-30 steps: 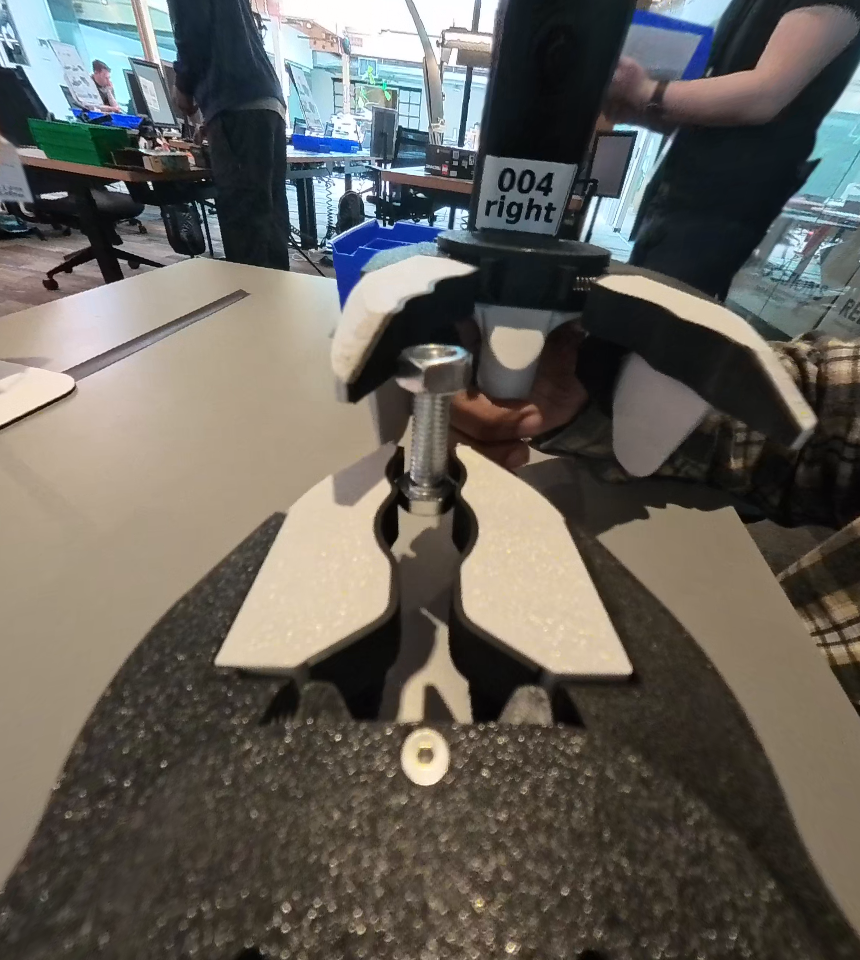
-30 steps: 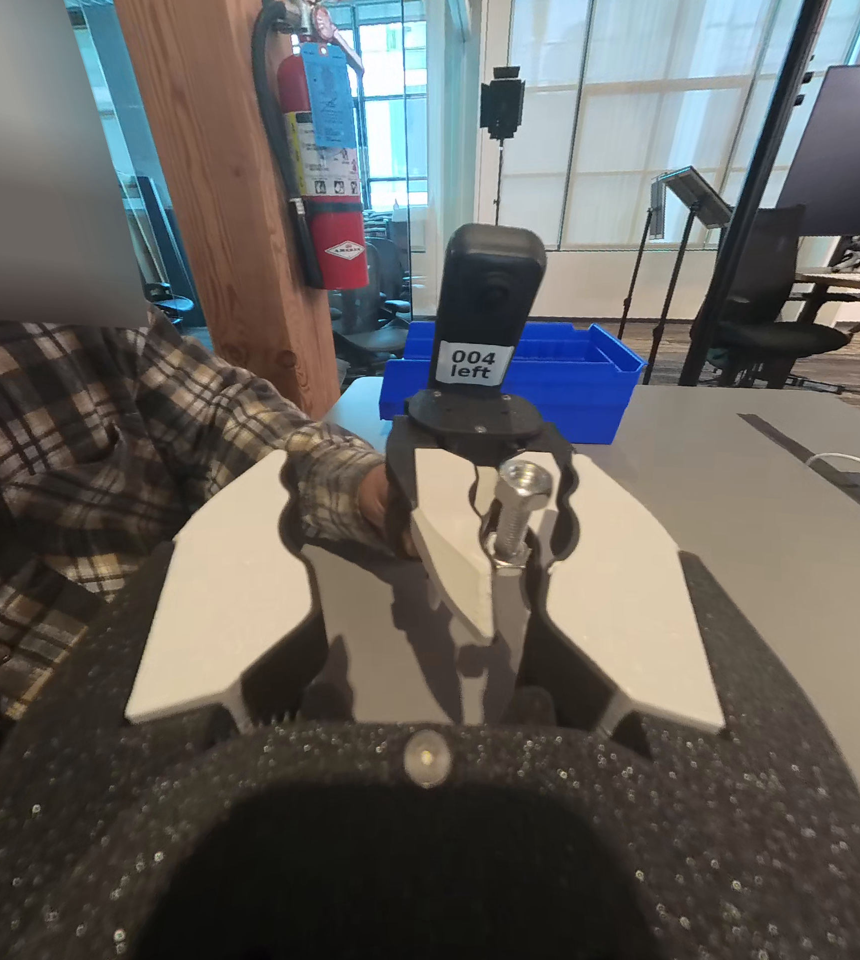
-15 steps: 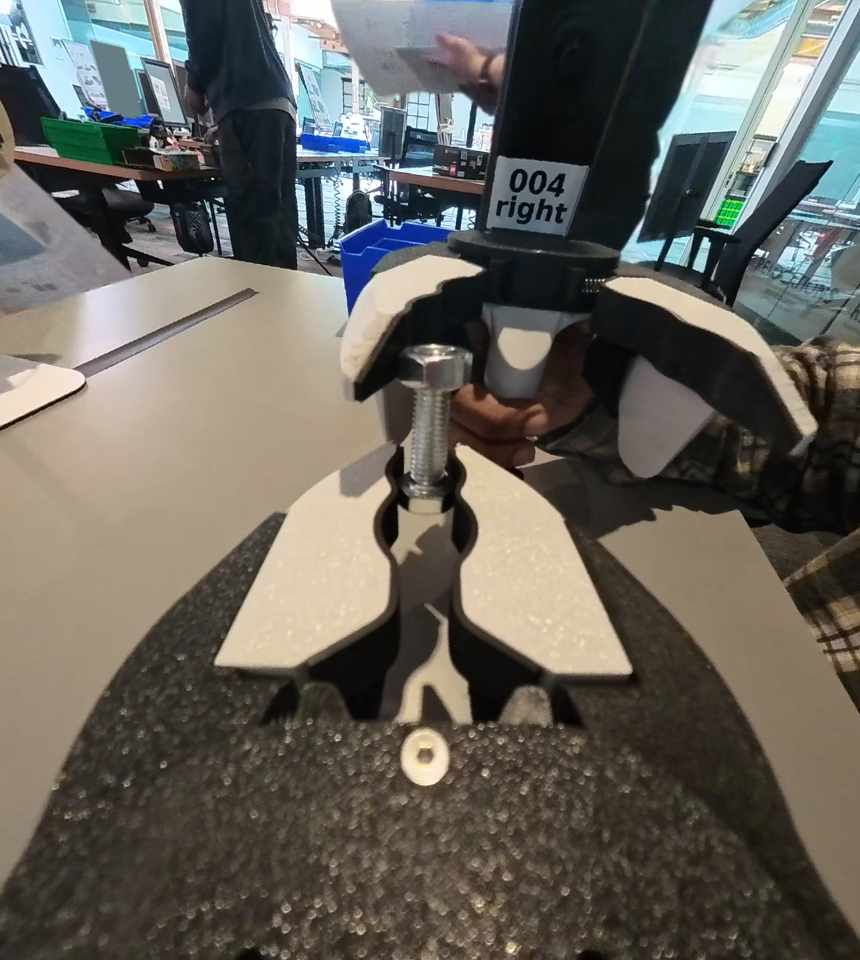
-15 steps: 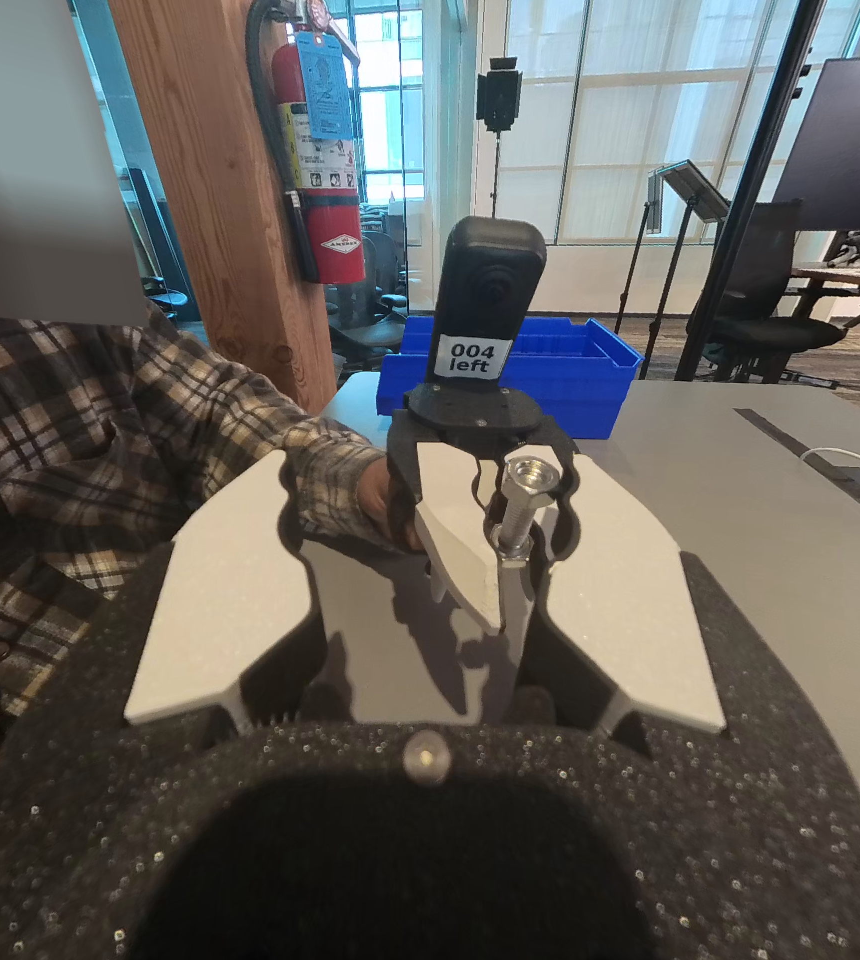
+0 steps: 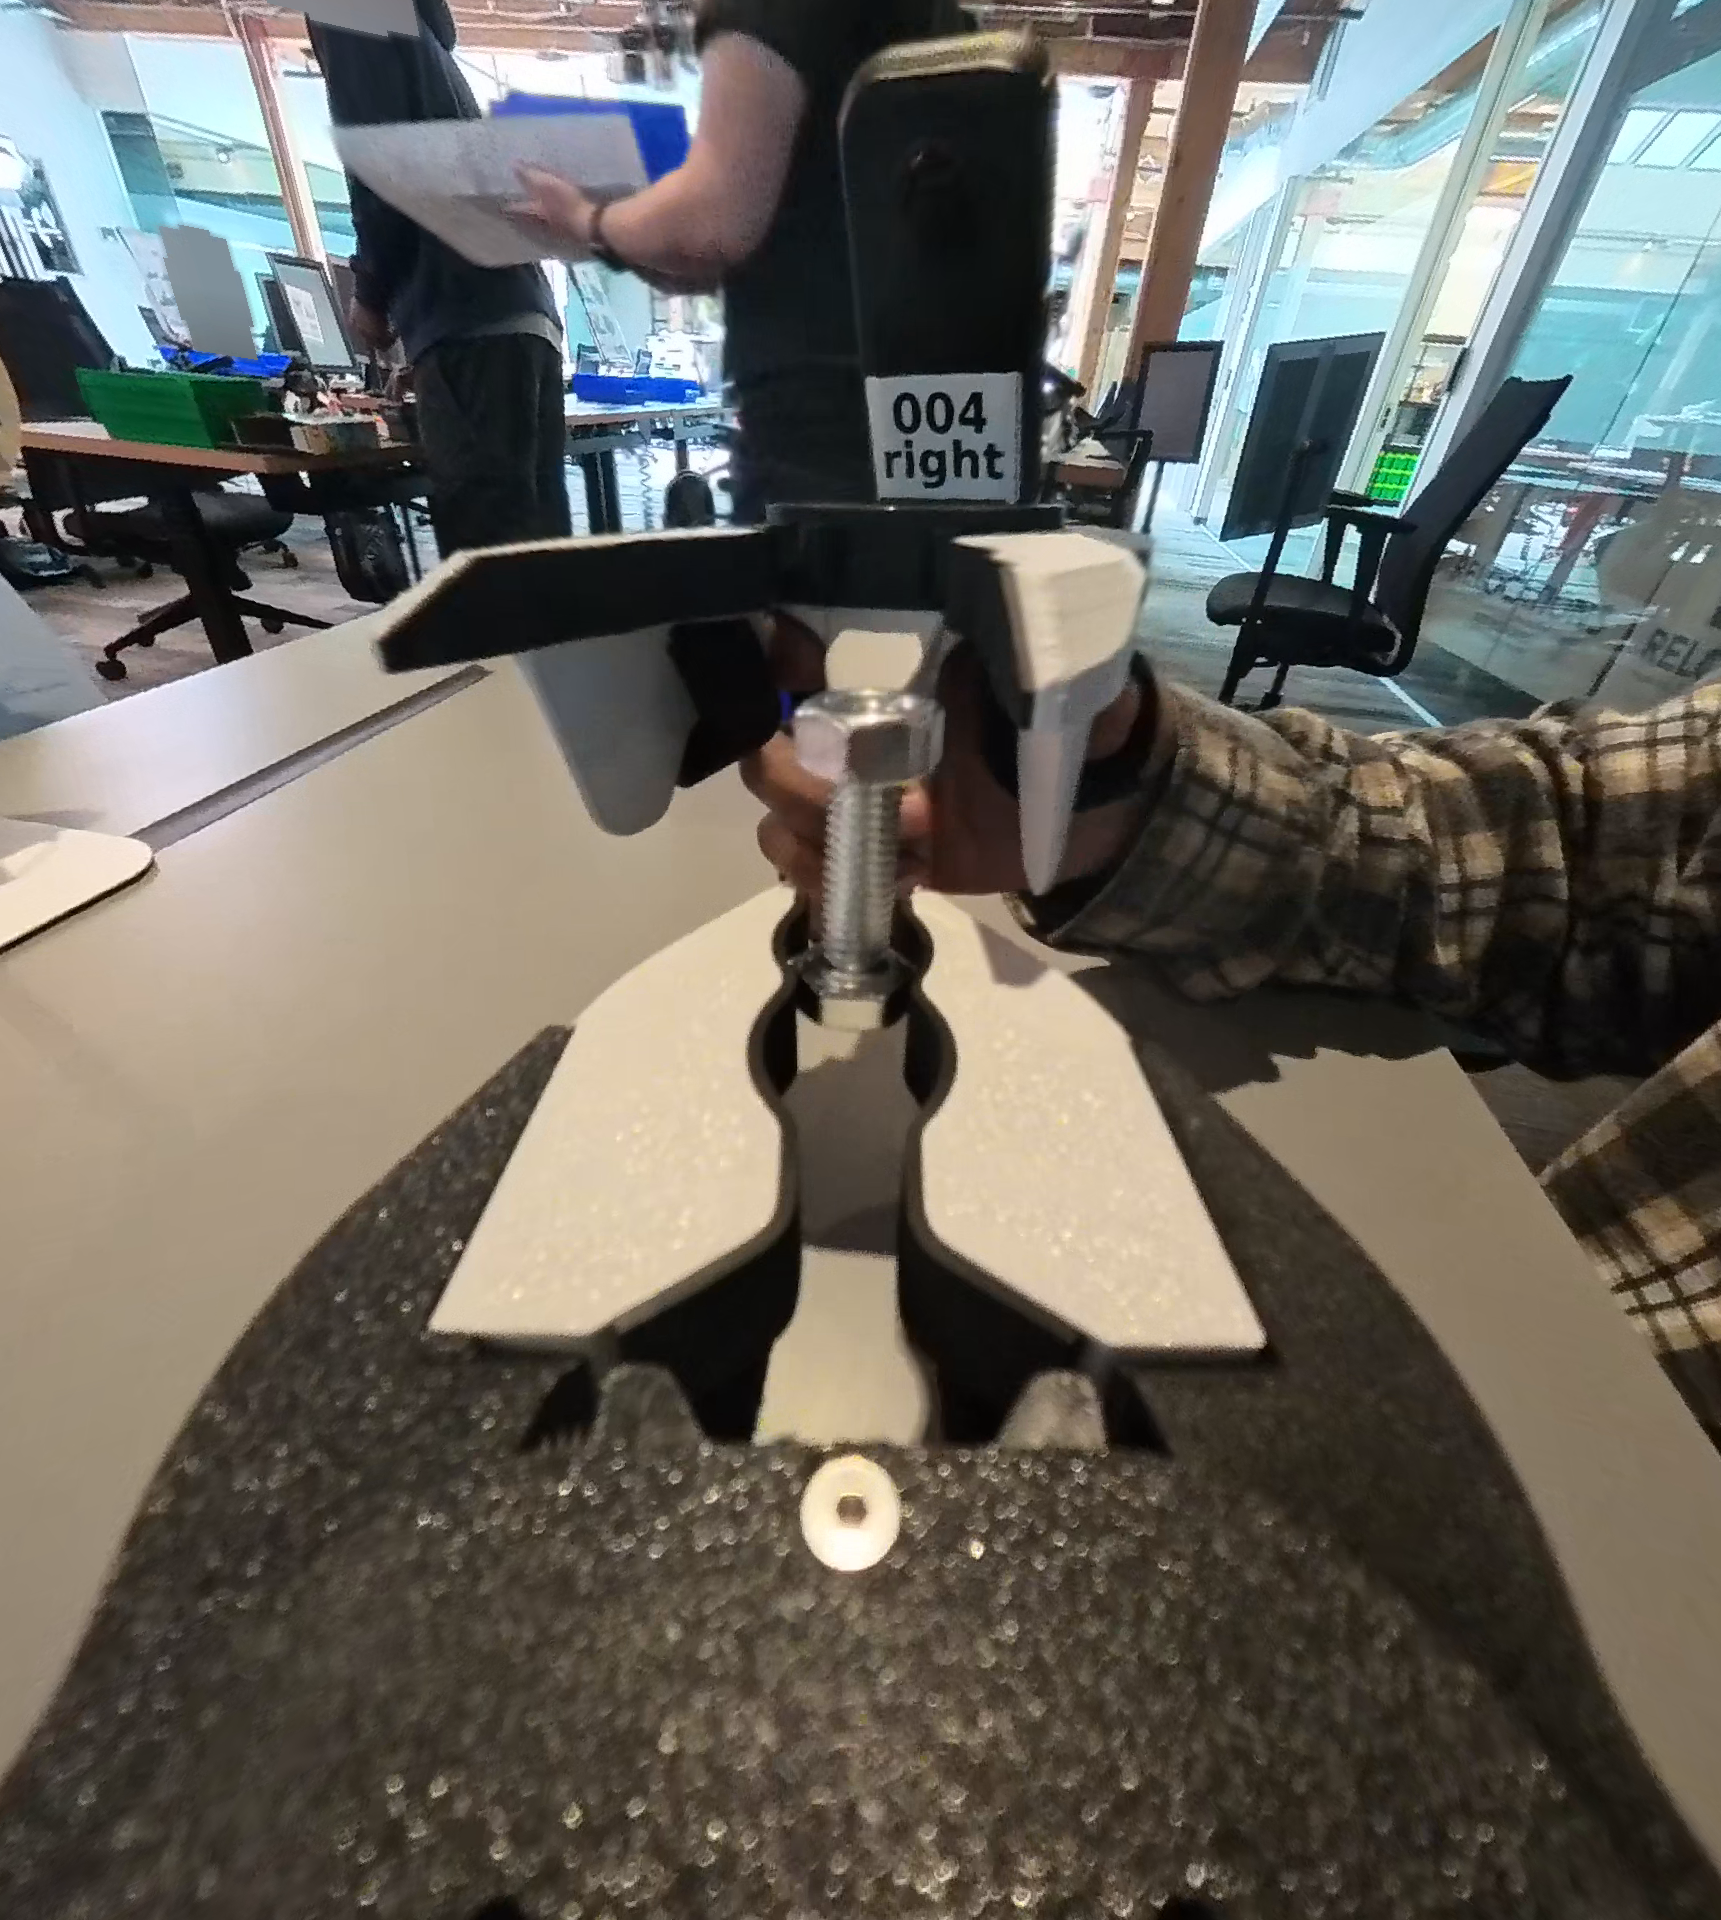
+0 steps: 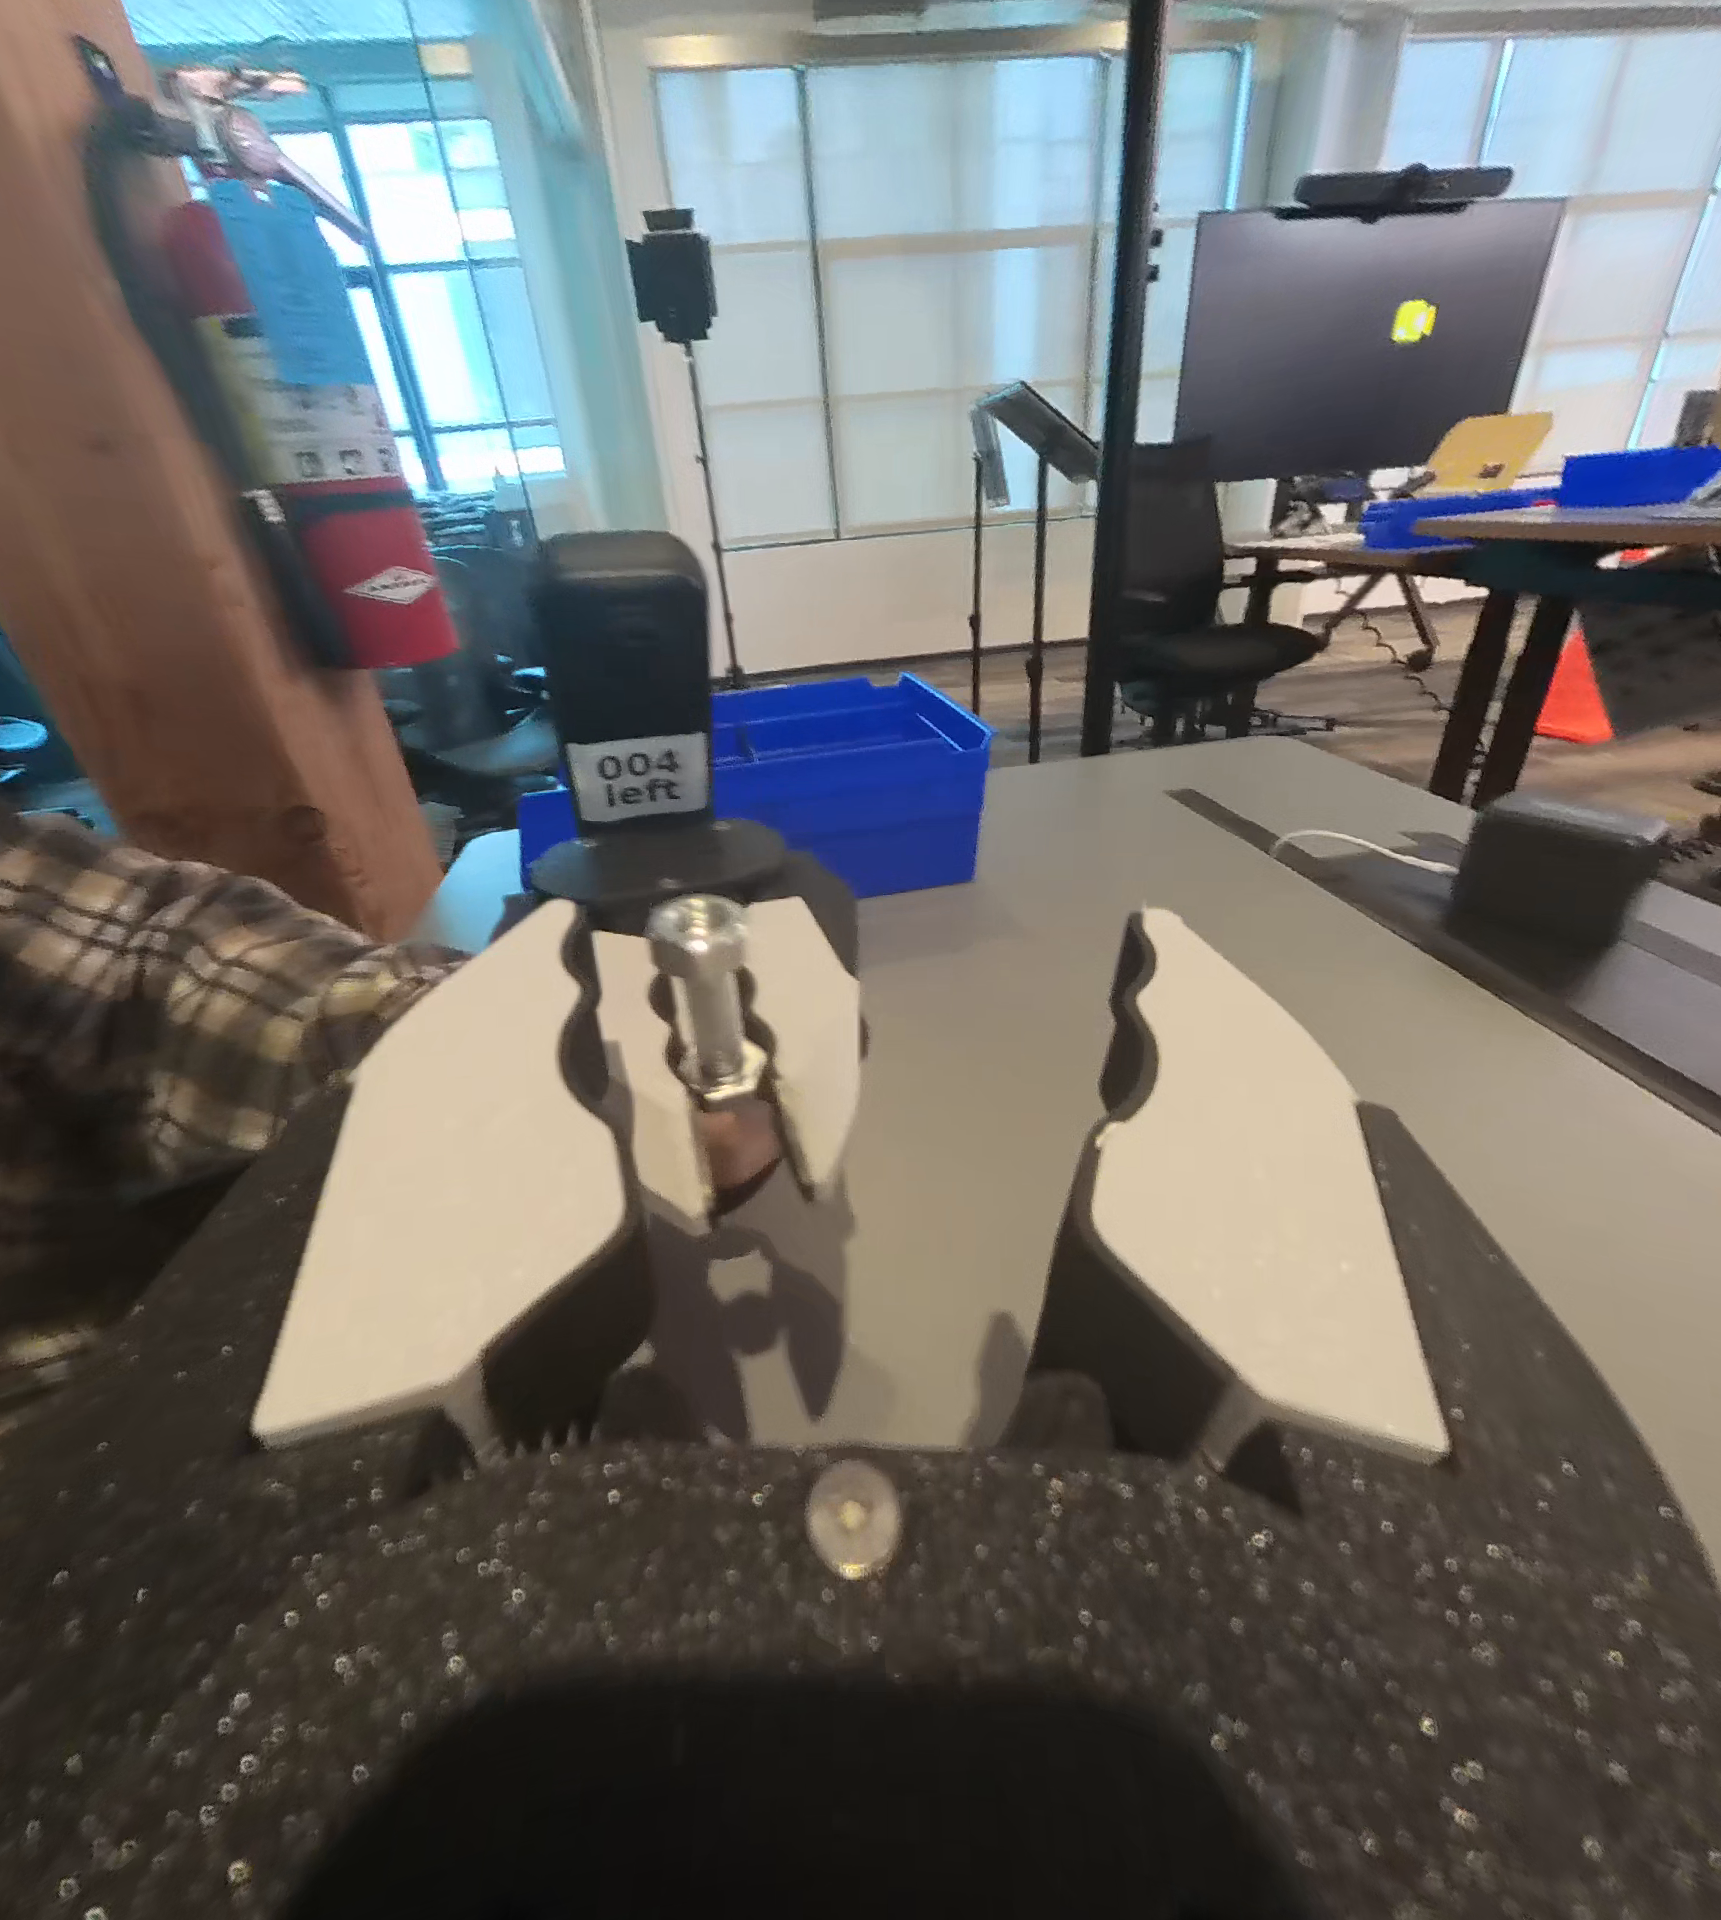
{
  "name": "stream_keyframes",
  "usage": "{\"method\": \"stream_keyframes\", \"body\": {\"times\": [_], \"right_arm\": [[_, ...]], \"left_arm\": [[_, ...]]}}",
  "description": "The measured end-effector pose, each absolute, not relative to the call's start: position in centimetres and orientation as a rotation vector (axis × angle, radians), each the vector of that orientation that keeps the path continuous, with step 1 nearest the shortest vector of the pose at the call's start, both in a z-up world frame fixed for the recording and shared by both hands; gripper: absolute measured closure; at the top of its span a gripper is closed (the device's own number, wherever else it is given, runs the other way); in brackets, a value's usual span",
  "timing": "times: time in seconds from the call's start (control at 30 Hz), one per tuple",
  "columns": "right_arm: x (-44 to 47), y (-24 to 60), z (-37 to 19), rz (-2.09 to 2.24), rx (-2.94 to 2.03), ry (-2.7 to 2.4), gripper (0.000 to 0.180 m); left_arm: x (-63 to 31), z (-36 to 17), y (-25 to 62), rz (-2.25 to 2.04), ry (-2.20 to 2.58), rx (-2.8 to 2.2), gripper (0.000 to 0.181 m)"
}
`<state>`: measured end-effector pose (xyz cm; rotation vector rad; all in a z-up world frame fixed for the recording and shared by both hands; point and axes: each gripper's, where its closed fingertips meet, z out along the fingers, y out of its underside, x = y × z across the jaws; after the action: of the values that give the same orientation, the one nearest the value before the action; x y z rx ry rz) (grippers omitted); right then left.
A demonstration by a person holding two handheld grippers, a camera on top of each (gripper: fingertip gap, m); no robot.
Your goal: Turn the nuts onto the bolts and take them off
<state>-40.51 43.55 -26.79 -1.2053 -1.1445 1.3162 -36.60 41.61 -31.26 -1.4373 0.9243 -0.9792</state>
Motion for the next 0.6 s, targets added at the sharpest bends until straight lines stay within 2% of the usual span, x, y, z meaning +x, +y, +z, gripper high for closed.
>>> {"method": "stream_keyframes", "body": {"times": [0.6], "right_arm": [[-40.1,44.1,-26.51,1.308,-1.206,-1.145,0.09]], "left_arm": [[-36.73,-30.32,41.16,-0.979,0.928,-1.373,0.165]]}}
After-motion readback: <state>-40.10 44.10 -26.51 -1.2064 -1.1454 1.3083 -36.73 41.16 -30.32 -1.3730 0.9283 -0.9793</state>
